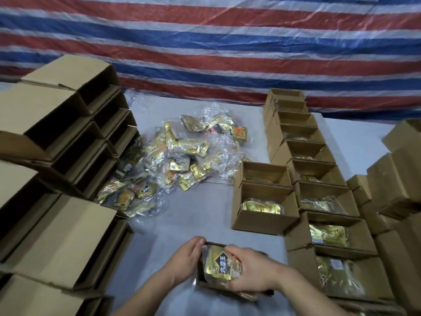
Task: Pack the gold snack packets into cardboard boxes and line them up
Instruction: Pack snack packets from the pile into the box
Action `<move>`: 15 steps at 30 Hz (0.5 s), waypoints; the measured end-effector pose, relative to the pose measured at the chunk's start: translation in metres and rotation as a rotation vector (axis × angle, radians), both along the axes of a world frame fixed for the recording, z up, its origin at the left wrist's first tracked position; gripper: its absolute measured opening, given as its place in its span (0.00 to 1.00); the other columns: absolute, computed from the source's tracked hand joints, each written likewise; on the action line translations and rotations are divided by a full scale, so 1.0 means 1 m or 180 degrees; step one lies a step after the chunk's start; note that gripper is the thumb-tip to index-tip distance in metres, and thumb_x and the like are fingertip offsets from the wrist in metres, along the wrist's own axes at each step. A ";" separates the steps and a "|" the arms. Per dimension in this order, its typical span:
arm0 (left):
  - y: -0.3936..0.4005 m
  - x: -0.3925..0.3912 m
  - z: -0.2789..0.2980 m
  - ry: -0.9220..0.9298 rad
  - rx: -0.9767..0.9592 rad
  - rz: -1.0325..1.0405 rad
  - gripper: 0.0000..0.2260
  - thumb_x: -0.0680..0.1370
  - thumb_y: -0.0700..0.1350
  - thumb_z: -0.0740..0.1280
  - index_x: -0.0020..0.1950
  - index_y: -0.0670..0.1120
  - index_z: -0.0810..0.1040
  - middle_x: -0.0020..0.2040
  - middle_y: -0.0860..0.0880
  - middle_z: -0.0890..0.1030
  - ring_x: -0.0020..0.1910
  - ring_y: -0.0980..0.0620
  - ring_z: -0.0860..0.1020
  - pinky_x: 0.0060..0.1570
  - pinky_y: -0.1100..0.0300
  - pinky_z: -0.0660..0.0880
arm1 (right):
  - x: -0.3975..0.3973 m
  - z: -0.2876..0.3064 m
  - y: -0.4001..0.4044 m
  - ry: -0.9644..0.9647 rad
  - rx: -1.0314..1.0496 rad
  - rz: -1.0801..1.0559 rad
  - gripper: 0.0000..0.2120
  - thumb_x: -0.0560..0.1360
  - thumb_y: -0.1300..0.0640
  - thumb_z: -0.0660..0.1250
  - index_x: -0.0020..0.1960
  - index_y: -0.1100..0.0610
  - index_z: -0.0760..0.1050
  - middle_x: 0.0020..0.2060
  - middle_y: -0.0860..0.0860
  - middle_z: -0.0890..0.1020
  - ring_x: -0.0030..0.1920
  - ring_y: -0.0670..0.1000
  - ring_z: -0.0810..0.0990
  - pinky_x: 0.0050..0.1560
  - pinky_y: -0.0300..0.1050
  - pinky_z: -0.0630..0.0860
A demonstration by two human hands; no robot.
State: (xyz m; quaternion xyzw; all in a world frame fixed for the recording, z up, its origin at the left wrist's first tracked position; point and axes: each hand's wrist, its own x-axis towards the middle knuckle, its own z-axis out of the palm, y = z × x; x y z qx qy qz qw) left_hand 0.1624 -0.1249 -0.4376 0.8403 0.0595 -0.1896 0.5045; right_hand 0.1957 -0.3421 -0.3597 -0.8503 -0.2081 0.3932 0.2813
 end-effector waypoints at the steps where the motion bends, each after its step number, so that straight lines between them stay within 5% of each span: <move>1: -0.001 0.001 -0.001 -0.0006 -0.0033 0.0000 0.12 0.85 0.48 0.53 0.51 0.48 0.75 0.47 0.48 0.80 0.49 0.54 0.77 0.56 0.60 0.71 | -0.001 -0.005 0.002 0.0092 -0.0030 0.0035 0.21 0.61 0.37 0.73 0.50 0.29 0.69 0.45 0.32 0.80 0.45 0.34 0.79 0.42 0.27 0.71; 7: -0.003 0.006 -0.002 -0.0083 -0.0025 -0.0065 0.13 0.84 0.50 0.53 0.52 0.49 0.76 0.47 0.52 0.80 0.49 0.58 0.76 0.54 0.64 0.70 | 0.008 -0.027 0.016 0.0335 -0.0483 0.0274 0.14 0.63 0.37 0.71 0.44 0.34 0.69 0.44 0.37 0.76 0.45 0.41 0.76 0.43 0.38 0.71; 11: -0.005 0.006 -0.004 -0.0091 -0.0080 0.0009 0.13 0.84 0.50 0.53 0.50 0.49 0.76 0.45 0.53 0.79 0.46 0.61 0.76 0.52 0.66 0.70 | 0.007 -0.055 0.023 -0.0038 -0.1115 0.0574 0.32 0.69 0.36 0.67 0.67 0.48 0.65 0.64 0.52 0.76 0.63 0.56 0.75 0.63 0.48 0.72; 15: -0.007 0.005 -0.006 -0.0137 -0.0031 0.0084 0.13 0.84 0.51 0.53 0.50 0.48 0.75 0.43 0.52 0.78 0.46 0.56 0.76 0.52 0.62 0.71 | 0.001 -0.083 0.027 -0.0212 -0.1408 0.0601 0.38 0.73 0.32 0.62 0.75 0.51 0.58 0.70 0.56 0.71 0.69 0.60 0.71 0.68 0.52 0.68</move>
